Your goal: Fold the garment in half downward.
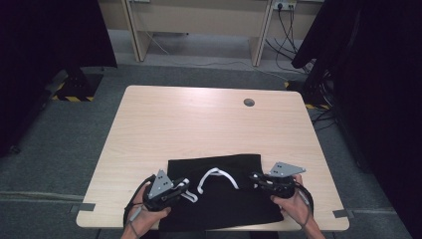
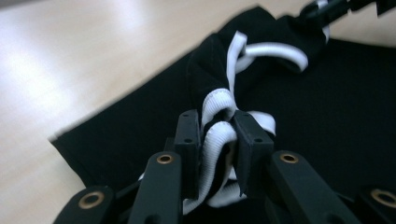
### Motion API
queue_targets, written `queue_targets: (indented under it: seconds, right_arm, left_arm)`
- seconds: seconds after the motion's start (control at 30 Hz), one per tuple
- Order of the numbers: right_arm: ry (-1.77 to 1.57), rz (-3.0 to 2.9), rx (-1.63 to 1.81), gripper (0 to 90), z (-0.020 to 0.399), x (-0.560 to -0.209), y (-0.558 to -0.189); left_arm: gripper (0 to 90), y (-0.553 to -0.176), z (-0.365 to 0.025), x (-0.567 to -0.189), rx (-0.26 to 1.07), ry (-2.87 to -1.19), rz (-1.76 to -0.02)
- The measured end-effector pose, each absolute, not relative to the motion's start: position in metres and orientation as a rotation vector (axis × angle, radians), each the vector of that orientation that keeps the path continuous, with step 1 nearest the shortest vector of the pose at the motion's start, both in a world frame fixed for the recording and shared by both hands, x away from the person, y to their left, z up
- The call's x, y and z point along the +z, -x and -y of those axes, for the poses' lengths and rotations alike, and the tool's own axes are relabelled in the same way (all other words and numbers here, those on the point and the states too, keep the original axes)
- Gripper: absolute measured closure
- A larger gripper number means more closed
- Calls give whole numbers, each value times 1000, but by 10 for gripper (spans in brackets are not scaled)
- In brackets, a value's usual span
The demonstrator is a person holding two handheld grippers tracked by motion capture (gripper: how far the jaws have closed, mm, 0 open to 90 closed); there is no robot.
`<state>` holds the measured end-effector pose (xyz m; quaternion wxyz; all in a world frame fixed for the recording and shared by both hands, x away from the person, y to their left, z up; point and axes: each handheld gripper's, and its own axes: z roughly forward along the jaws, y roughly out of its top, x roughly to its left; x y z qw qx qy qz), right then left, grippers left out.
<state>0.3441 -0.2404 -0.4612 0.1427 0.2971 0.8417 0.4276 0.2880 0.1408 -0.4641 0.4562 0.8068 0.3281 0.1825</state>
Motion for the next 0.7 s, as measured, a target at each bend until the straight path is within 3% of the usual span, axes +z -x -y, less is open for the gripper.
queue_targets:
  seconds: [0.43, 0.7]
  right_arm:
    - [-876, -2471, 1162, 805, 241, -474, -339]
    - [-898, -2450, 1128, 804, 244, -474, -347]
  left_arm:
    - [718, -287, -140, -480, 401, -2060, -892]
    - [719, -315, -136, -480, 401, -2052, -907]
